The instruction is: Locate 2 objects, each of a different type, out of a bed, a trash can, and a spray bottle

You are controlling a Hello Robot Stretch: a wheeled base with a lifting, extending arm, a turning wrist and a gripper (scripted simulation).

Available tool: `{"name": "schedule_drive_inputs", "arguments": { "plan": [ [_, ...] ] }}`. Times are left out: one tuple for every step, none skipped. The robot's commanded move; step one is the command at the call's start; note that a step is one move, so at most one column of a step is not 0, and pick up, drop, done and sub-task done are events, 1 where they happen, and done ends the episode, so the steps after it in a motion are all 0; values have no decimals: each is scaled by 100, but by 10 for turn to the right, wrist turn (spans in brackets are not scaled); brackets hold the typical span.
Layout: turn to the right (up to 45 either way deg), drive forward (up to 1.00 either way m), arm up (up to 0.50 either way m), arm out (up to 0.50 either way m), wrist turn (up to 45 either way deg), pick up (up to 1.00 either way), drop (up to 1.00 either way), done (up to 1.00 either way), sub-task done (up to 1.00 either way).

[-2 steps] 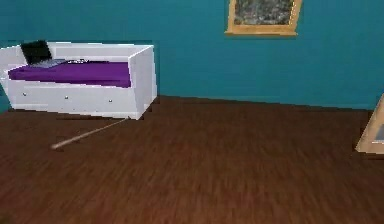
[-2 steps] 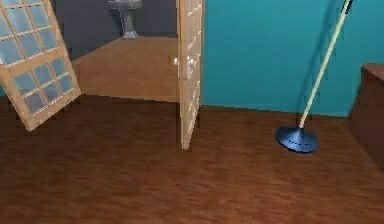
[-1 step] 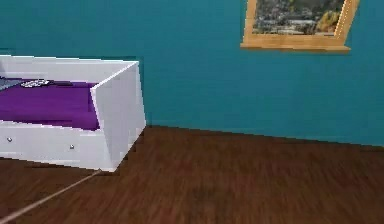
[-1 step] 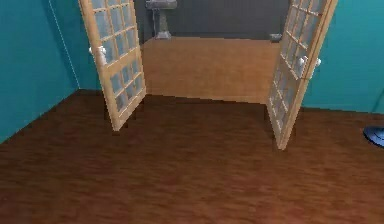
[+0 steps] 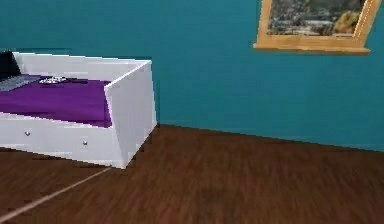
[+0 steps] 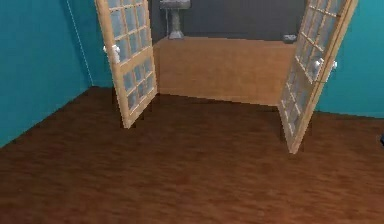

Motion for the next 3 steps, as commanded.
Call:
{"name": "schedule_drive_inputs", "arguments": {
  "plan": [
    [0, 95, 0, 0, 0, 0, 0, 0, 0],
    [-450, 0, 0, 0, 0, 0, 0, 0, 0],
    [0, 0, 0, 0, 0, 0, 0, 100, 0]
  ]
}}
